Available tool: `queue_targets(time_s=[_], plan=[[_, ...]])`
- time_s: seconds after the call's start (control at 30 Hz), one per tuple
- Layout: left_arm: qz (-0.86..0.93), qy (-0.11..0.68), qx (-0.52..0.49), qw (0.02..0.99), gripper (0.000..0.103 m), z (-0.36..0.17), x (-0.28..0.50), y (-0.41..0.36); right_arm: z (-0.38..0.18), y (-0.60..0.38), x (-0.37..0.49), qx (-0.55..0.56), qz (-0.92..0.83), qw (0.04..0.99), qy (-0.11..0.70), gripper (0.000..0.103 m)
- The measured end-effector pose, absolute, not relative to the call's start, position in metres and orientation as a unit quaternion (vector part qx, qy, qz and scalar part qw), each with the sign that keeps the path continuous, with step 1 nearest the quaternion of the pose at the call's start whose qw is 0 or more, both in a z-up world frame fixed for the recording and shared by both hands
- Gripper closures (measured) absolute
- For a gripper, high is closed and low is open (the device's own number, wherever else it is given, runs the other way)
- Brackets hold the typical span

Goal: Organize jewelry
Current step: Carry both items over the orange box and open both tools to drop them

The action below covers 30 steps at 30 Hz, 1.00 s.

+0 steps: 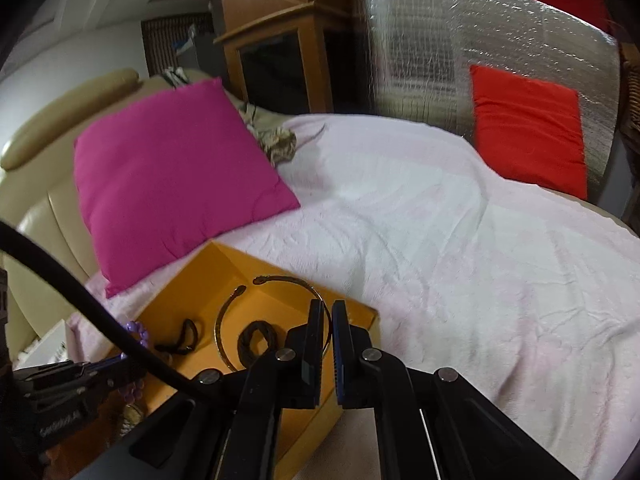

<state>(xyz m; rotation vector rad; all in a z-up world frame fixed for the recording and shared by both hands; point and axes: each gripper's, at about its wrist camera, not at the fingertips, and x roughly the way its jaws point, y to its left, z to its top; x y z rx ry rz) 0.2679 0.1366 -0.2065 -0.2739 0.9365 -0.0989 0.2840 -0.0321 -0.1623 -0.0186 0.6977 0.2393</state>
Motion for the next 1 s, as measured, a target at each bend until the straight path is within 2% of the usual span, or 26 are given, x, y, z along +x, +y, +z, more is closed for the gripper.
queue_targets(time_s=[1.0], plan=[[-0.027, 0.478, -0.118, 0.87, 0.093, -0.22, 0.281, 0.132, -0.186, -0.027, 0.296, 0.006, 0.125, 0.923, 0.363, 0.096]])
